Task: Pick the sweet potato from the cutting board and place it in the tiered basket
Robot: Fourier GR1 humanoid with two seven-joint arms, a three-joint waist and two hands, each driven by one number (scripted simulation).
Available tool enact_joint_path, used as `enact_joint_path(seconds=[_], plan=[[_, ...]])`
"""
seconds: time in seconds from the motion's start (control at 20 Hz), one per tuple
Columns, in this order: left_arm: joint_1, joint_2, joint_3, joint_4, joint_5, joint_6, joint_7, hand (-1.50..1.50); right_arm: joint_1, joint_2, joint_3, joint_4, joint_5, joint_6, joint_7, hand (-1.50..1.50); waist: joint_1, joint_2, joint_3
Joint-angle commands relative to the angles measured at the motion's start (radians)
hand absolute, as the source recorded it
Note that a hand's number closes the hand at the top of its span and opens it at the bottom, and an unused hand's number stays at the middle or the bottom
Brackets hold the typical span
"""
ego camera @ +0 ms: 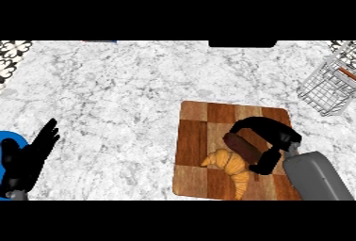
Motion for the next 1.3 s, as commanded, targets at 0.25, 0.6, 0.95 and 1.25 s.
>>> enact_joint_path(seconds=[0.25, 0.6, 0.95, 1.25], plan=[[0.006, -0.046, -0.001, 0.005, -0.039, 0.017, -0.013, 0.0, 0.036, 0.002, -0.11, -0.154, -0.048, 0.05, 0.058, 1.5, 0.001, 0.01, 0.01], [-0.004, -0.018, -0.007, -0.013, -0.019, -0.022, -0.004, 0.0, -0.174, 0.13, -0.252, -0.077, 0.2, -0.33, 0.594, 1.5, 0.041, 0.019, -0.002], [-0.027, -0.02, -0.034, -0.016, -0.027, -0.037, 0.011, 0.0, -0.408, 0.127, -0.259, -0.054, 0.551, -0.549, 1.04, 1.5, 0.09, 0.021, -0.003], [-0.055, -0.008, -0.027, -0.001, -0.033, -0.034, 0.011, 0.0, -0.662, 0.191, -0.223, 0.093, 0.833, -0.606, 1.324, 1.5, 0.104, 0.029, 0.003]])
